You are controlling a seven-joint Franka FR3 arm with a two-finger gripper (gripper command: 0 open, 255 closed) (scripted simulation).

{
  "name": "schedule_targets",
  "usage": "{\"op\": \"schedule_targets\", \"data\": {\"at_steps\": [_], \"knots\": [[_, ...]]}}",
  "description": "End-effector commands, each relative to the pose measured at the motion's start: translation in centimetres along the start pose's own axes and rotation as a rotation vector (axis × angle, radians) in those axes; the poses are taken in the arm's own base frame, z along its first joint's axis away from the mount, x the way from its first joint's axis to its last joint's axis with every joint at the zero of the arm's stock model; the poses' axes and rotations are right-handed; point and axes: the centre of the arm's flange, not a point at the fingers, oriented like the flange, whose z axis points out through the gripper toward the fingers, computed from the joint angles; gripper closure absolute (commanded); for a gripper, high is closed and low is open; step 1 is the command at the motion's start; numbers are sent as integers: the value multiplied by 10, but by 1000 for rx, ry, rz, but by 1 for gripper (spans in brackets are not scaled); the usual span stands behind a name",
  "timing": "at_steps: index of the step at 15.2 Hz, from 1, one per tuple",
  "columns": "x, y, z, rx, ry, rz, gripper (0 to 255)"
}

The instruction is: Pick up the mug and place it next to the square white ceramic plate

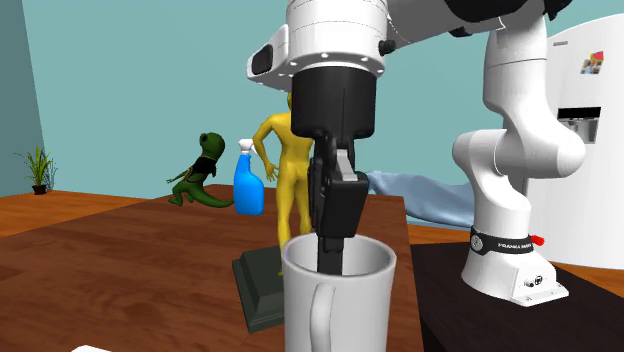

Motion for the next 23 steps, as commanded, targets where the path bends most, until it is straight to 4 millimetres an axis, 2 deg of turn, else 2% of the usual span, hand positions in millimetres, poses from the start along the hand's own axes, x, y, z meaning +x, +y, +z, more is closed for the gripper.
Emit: {"op": "schedule_targets", "data": {"at_steps": [1, 8, 15, 16, 21, 23], "knots": [[-1, 1, 11, 0, 1, 0, 255], [-2, 4, 47, 0, 1, 0, 255], [-2, 4, 47, 0, 1, 0, 255], [-2, 4, 47, 0, 1, 0, 0], [-2, 4, 47, 0, 1, 0, 0], [-2, 4, 21, 0, 1, 0, 0]]}}
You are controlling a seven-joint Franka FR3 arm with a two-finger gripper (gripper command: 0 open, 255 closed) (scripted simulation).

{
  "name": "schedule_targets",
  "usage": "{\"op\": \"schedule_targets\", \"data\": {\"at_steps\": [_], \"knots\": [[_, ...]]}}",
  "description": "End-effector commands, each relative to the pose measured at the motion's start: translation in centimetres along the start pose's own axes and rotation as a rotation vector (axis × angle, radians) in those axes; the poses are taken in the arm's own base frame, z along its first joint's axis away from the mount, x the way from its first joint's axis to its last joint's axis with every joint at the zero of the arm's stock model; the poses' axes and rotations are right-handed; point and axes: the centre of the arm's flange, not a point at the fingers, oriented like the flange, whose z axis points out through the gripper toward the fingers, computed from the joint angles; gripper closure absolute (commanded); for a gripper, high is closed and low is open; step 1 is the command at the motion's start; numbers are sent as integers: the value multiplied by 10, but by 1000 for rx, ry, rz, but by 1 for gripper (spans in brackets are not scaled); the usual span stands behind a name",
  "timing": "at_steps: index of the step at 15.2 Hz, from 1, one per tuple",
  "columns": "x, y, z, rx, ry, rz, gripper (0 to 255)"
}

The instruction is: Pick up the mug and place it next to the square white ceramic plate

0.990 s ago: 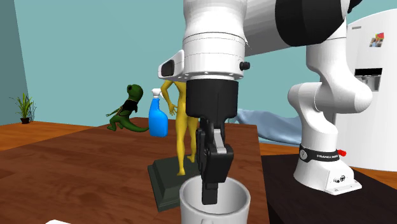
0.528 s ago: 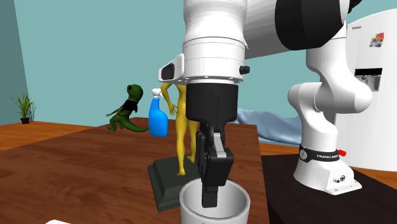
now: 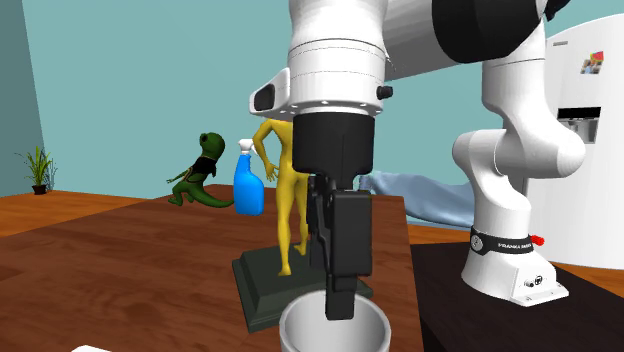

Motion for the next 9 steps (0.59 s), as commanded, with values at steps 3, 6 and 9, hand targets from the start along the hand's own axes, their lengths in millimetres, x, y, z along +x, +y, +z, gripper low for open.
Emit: {"op": "schedule_targets", "data": {"at_steps": [3, 6, 9], "knots": [[0, -2, -35, 0, 0, 0, 0], [0, -2, -35, 0, 0, 0, 0], [0, -2, -35, 0, 0, 0, 0]]}}
